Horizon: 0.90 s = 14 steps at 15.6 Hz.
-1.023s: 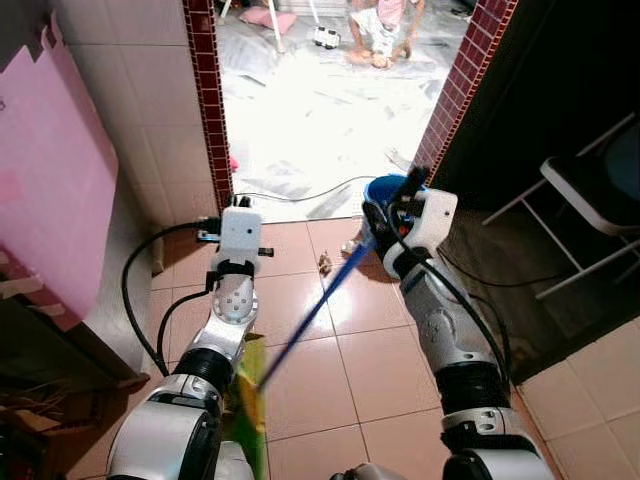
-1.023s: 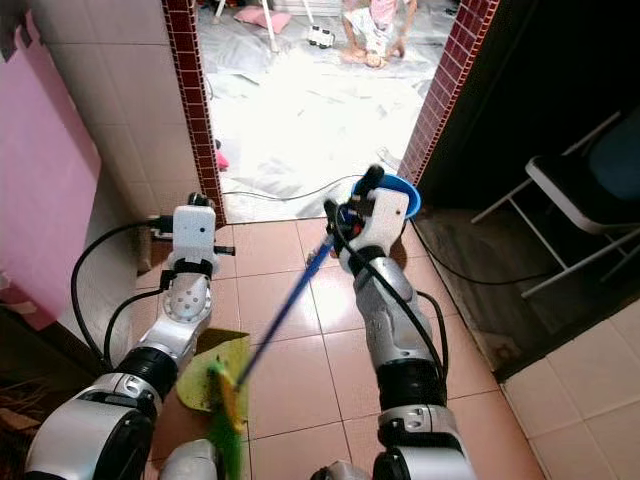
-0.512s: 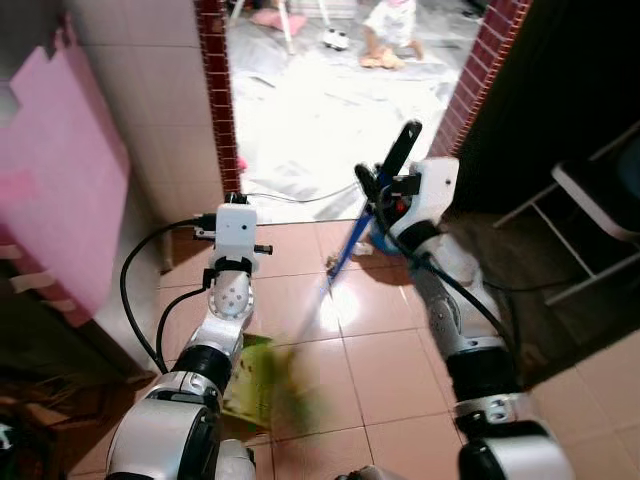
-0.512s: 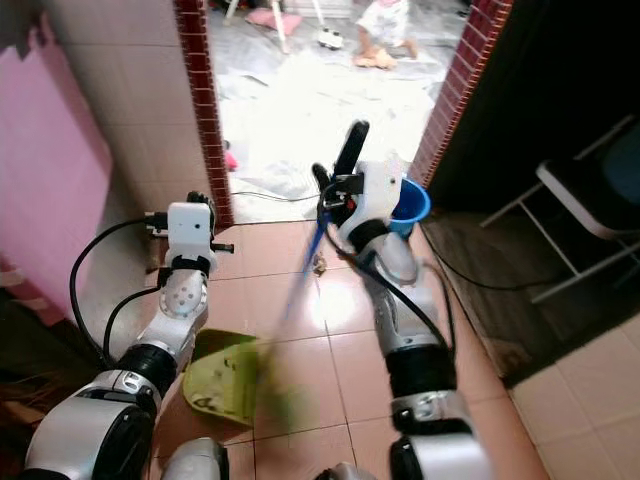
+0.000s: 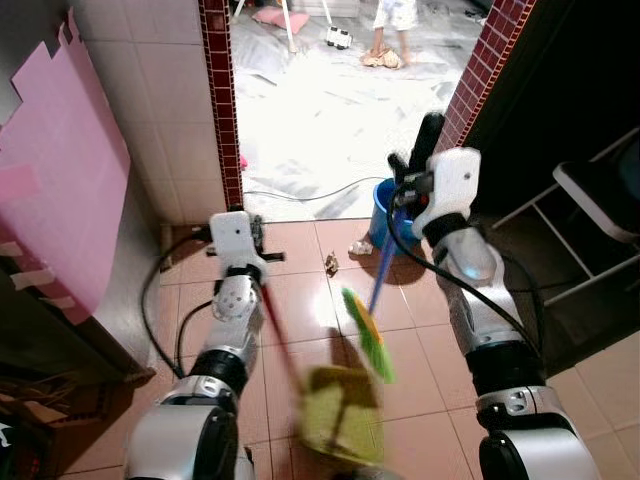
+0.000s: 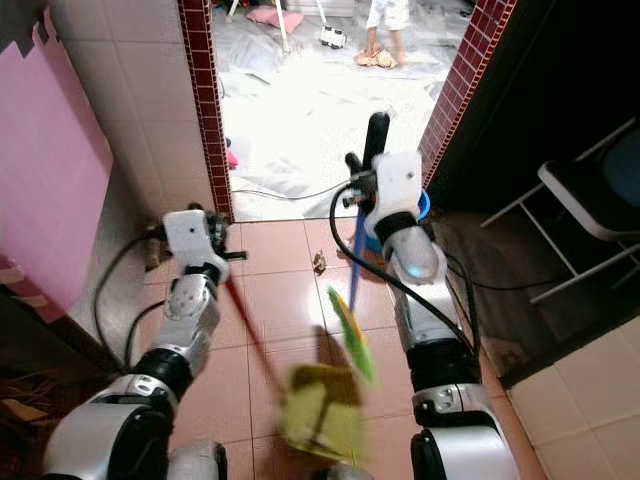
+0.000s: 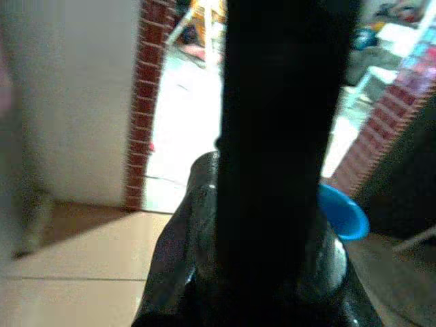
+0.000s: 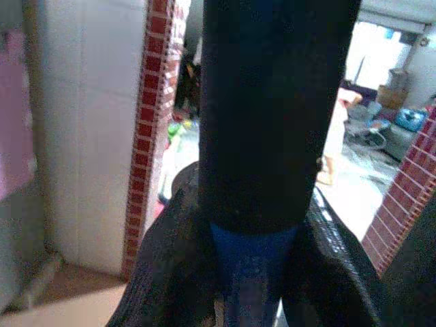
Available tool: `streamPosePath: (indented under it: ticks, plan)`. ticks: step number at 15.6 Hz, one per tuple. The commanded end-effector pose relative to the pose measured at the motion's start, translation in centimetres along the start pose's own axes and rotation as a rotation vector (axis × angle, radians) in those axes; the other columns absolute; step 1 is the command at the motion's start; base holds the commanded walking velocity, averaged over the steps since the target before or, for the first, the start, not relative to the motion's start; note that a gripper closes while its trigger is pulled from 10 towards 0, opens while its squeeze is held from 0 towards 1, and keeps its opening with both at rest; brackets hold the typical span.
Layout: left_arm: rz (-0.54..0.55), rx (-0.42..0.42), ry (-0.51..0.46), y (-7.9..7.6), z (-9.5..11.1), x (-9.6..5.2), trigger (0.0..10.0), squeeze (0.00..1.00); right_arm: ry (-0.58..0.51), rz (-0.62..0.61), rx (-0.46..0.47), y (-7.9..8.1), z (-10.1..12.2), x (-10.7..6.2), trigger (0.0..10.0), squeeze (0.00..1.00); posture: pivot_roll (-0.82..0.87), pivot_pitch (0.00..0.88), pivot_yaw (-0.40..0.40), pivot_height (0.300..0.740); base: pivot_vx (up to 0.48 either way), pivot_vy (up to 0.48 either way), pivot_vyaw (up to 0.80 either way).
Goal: Sweep floor
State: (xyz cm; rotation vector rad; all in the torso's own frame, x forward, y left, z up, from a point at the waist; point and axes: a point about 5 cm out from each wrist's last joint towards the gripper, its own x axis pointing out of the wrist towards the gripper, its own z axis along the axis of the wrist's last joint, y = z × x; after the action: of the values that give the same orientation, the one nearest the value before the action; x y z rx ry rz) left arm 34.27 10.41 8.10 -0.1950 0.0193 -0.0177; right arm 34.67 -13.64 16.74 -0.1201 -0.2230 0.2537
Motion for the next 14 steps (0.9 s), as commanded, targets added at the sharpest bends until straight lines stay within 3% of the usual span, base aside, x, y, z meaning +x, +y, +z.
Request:
streamPosePath:
  ticks: [1,7,10,14]
  plan:
    - [-0.046,-0.024,-0.094,-0.5,2.4,0.8,10.0,0.0,-0.017,-0.019,-0.07,-0.7,0.2,-0.1,10.0,0.0,-0.05,0.0,-0.099,0.74,0.0,0.0,0.0]
    - [-0.084,-0.036,-0.17,0.2,4.6,1.2,10.0,0.0,-0.011,-0.079,-0.146,-1.4,-0.5,-0.4,10.0,0.0,-0.04,0.004,-0.09,0.74,0.0,0.0,0.0]
    - [-0.162,-0.036,-0.209,0.4,5.7,1.1,10.0,0.0,0.051,-0.112,-0.193,-1.9,-1.7,-0.9,10.0,0.0,-0.04,0.007,-0.088,0.74,0.0,0.0,0.0]
    - [-0.267,-0.023,-0.283,0.6,8.7,1.2,10.0,0.0,0.141,-0.097,-0.11,-0.5,-3.8,-1.8,10.0,0.0,-0.04,0.009,-0.091,0.74,0.0,0.0,0.0]
